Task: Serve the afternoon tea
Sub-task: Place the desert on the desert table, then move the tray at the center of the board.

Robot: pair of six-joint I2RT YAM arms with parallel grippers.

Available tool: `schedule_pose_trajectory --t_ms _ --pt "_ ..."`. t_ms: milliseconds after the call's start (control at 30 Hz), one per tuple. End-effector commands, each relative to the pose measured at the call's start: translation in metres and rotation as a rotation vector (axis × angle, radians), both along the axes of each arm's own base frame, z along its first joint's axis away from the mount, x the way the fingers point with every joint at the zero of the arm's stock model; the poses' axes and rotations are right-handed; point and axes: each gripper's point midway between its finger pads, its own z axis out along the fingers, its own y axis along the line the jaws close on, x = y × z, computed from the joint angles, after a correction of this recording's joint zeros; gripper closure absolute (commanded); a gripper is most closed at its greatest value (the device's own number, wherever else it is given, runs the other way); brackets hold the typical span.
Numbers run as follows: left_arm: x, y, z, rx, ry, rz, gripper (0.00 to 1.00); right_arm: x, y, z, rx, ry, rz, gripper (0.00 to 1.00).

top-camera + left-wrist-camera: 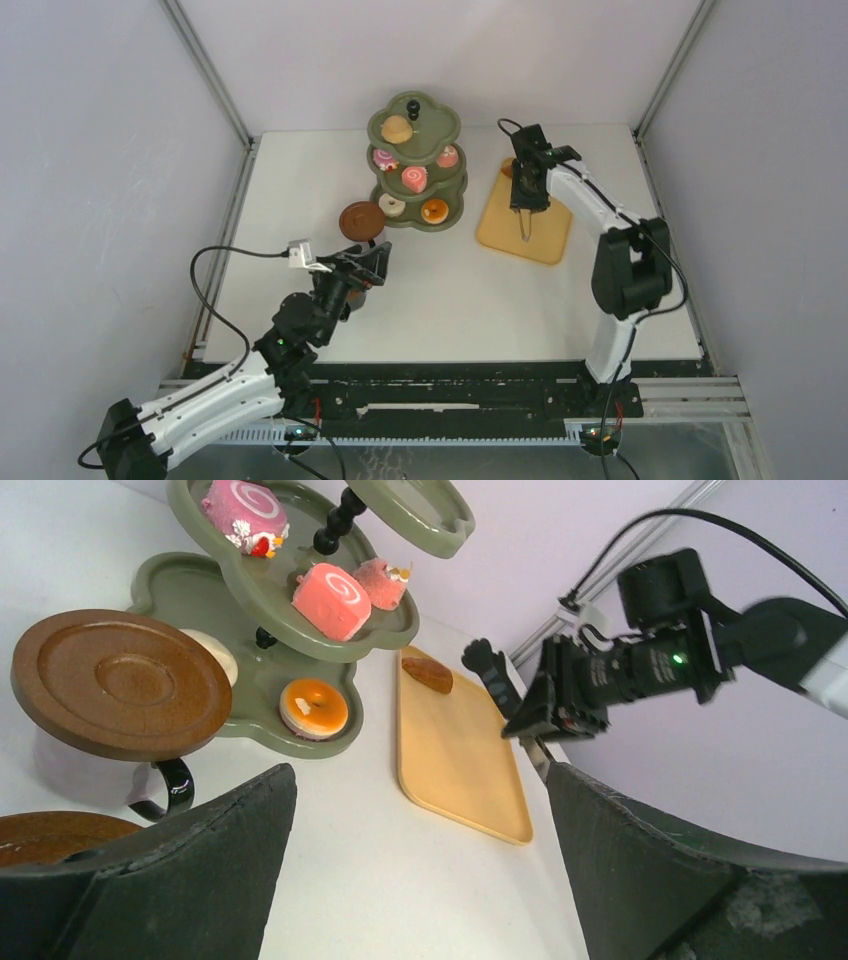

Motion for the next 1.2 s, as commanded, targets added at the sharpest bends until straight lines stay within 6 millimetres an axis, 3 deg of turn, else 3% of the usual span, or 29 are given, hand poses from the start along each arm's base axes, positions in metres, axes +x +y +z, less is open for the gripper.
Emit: schedule_pose_trajectory --t_ms 0,300,567,767,1167 --pt "0.000 -0.011 0.038 -0.064 -0.064 -0.039 0.00 0.058 0.001 0.007 0.025 -0.080 0.005 0.59" --pt "0.010 -0.023 0.029 -0.014 -0.054 -0.041 0.00 0.123 -0.013 -0.008 0.028 -0.090 -0.037 0.60" --pt "0.014 -0.020 0.025 0.004 -0.060 -0.012 0.00 0.152 -0.019 -0.027 0.030 -0.053 -0.060 0.60" --pt "0.013 -0.015 0.025 -0.004 -0.070 0.003 0.00 0.141 -0.023 -0.055 0.035 0.027 -0.076 0.60" --pt "0.002 -0.007 0.027 -0.049 -0.091 -0.015 0.00 0.082 -0.019 -0.079 0.027 0.120 -0.073 0.61"
